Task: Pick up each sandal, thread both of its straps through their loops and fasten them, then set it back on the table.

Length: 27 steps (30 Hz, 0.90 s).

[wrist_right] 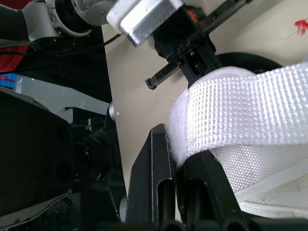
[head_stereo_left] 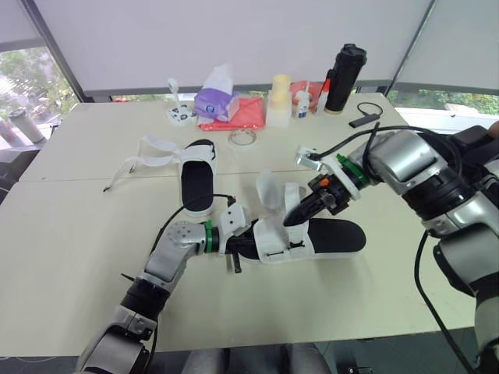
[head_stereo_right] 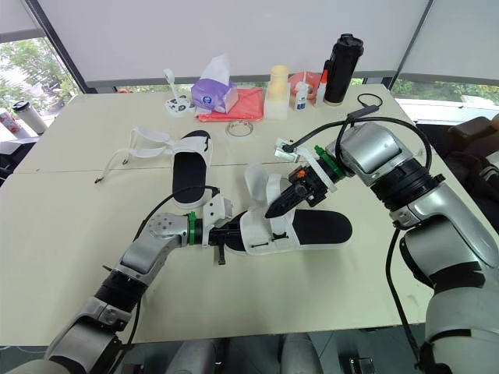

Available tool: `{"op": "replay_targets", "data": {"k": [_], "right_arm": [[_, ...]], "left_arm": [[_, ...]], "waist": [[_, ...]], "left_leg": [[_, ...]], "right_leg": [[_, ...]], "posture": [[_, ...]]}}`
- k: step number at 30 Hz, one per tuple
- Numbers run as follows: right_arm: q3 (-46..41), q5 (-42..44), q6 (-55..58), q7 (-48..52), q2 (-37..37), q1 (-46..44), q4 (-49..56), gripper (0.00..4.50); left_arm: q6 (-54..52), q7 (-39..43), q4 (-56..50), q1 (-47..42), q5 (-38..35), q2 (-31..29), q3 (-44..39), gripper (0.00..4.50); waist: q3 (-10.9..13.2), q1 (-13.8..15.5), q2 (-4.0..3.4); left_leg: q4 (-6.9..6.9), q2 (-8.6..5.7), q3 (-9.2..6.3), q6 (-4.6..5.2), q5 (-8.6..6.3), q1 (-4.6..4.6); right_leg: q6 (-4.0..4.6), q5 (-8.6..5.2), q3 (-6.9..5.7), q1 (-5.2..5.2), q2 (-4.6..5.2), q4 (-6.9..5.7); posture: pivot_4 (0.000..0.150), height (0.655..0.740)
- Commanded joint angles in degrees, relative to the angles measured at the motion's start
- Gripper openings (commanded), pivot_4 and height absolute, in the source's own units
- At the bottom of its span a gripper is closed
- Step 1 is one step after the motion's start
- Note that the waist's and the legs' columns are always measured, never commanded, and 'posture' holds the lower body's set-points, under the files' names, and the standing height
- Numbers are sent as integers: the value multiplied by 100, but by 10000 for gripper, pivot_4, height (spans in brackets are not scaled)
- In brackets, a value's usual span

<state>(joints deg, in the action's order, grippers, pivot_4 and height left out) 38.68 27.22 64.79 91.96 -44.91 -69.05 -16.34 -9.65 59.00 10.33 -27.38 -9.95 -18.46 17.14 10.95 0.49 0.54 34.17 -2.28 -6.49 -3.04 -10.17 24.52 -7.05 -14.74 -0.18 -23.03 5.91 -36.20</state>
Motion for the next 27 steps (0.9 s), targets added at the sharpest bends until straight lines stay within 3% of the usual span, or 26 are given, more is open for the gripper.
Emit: {"op": "replay_targets", "data": {"k": [1, 15, 27], "right_arm": [[57, -86, -32, 54, -49, 18, 101, 294], [-92, -1218, -1040, -51, 506, 79, -1231, 294], [-140, -703, -571, 54, 178, 188, -305, 294]], "left_arm": [[-20, -79, -6, 46, 83, 42, 56, 0], [-42, -120, -56, 79, 88, 73, 59, 0], [-52, -117, -59, 73, 75, 60, 58, 0]], "waist": [[0, 0, 0], [-2, 5, -1], [-2, 3, -1]], "left_leg": [[0, 0, 0, 0, 0, 0], [2, -2, 0, 0, 1, -3], [2, -2, -1, -1, 1, -3]], "right_leg": [[0, 0, 0, 0, 0, 0], [-17, 9, 1, 5, 0, 0], [-18, 11, 1, 5, 0, -1]], "posture": [[1500, 7400], [1500, 7400], [1500, 7400]]}}
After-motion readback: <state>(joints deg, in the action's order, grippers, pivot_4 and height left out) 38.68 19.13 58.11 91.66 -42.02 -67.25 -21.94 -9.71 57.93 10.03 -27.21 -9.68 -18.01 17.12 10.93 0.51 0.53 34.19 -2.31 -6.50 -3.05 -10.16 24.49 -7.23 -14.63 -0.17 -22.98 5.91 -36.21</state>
